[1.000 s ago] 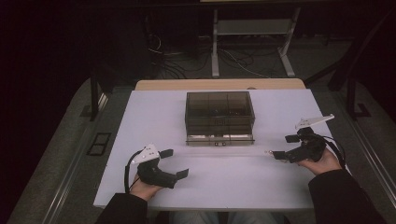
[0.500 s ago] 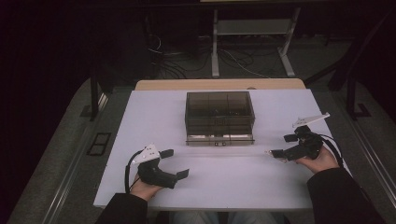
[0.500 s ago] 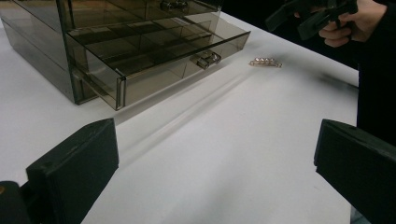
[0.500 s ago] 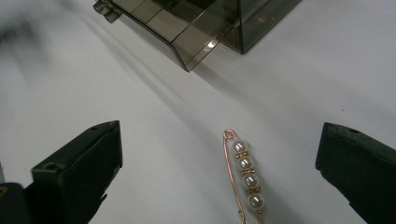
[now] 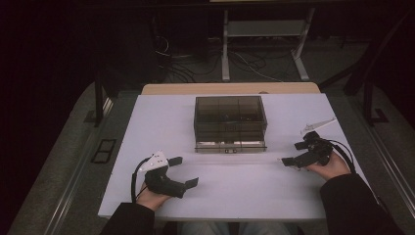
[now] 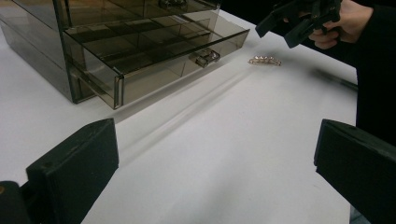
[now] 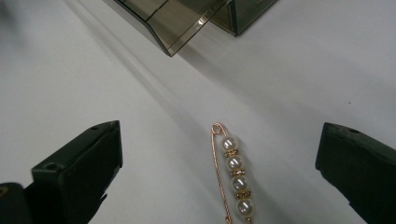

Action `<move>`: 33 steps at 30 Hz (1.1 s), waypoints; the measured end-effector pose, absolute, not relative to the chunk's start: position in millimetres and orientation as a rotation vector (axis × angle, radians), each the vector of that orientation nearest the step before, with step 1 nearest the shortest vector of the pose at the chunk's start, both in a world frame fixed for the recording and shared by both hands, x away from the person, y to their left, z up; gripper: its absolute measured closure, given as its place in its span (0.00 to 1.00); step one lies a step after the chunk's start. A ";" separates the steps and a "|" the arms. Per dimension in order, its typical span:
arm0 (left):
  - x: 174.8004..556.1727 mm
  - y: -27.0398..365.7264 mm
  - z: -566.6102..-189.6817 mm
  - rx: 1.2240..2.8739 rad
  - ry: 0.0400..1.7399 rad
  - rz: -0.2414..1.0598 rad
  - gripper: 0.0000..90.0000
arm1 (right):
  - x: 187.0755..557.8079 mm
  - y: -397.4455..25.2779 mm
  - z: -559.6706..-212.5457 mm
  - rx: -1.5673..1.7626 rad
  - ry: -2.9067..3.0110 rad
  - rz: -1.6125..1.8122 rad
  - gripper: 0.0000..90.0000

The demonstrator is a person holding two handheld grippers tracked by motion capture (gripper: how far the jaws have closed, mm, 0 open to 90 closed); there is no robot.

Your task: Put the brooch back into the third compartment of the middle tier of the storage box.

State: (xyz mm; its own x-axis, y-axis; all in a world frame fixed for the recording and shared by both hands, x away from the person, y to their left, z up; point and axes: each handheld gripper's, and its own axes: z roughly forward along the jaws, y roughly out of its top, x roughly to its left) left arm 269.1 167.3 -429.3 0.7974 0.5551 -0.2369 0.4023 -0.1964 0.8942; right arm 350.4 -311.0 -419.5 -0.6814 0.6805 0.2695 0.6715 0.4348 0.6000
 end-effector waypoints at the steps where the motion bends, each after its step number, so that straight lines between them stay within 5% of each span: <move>1: 269.1 167.2 -429.3 1.822 0.734 0.163 0.00 | 351.1 -311.0 -420.3 1.245 2.655 1.093 0.00; 10: 269.3 166.8 -429.6 1.825 0.733 0.161 0.00 | 355.8 -313.7 -426.2 1.203 2.685 1.027 0.07; 11: 269.3 166.8 -429.6 1.825 0.733 0.161 0.00 | 356.4 -315.2 -427.0 1.197 2.702 1.018 0.19; 15: 269.4 166.8 -429.8 1.826 0.733 0.161 0.00 | 357.3 -317.8 -427.7 1.176 2.702 1.018 0.22; 33: 270.1 166.1 -430.6 1.833 0.733 0.160 0.00 | 361.7 -323.3 -425.1 1.011 2.805 0.894 0.67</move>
